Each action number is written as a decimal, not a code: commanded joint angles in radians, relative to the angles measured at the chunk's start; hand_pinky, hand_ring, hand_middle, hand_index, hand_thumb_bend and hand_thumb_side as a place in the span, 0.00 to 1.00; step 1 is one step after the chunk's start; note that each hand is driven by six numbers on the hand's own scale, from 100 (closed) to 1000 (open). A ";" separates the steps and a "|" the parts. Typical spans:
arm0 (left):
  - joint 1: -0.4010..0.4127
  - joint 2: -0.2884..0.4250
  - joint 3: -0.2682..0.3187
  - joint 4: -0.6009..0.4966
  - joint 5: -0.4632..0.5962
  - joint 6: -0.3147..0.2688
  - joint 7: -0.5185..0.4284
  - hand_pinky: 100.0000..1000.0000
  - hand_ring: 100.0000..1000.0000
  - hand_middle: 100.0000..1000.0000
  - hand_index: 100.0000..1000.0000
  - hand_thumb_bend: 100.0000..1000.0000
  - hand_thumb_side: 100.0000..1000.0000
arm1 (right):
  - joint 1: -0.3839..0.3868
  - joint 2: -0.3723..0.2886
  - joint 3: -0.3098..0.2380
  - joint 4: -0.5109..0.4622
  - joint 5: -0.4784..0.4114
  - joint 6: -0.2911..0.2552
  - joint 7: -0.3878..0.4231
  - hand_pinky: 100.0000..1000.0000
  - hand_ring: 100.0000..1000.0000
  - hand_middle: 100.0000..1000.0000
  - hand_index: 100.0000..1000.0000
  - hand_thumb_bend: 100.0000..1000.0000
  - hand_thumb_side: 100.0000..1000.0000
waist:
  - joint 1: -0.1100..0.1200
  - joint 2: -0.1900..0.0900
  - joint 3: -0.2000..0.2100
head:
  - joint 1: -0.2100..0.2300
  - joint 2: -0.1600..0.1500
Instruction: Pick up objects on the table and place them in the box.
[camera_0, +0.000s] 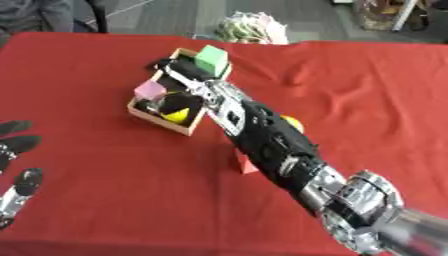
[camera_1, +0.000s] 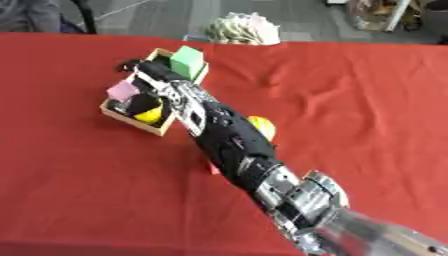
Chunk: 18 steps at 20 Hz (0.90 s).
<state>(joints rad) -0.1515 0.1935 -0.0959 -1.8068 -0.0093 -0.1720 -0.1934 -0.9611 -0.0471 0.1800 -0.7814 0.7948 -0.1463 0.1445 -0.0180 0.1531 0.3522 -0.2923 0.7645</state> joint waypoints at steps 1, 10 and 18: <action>-0.014 0.007 0.004 -0.020 0.002 -0.002 -0.002 0.80 0.70 0.73 0.80 0.58 0.40 | -0.018 -0.008 -0.008 -0.021 -0.001 -0.005 -0.004 0.74 0.80 0.86 0.91 0.38 0.37 | 0.014 -0.013 -0.002 | 0.003 -0.009; -0.001 0.012 0.020 -0.014 -0.008 -0.002 0.013 0.79 0.70 0.73 0.80 0.58 0.40 | -0.024 -0.124 0.017 -0.251 -0.329 0.015 0.056 0.73 0.78 0.83 0.91 0.34 0.29 | 0.008 -0.022 -0.073 | 0.041 -0.006; 0.019 0.020 0.039 -0.009 -0.020 -0.002 0.034 0.79 0.70 0.73 0.80 0.58 0.40 | 0.100 -0.331 0.078 -0.565 -0.527 0.039 0.192 0.74 0.77 0.82 0.90 0.30 0.20 | 0.002 -0.036 -0.187 | 0.088 0.005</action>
<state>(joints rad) -0.1285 0.1944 -0.0675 -1.8051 -0.0258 -0.1736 -0.1654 -0.8445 -0.3263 0.2515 -1.2814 0.2886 -0.1023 0.3130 -0.0183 0.1473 0.1602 -0.2130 0.7656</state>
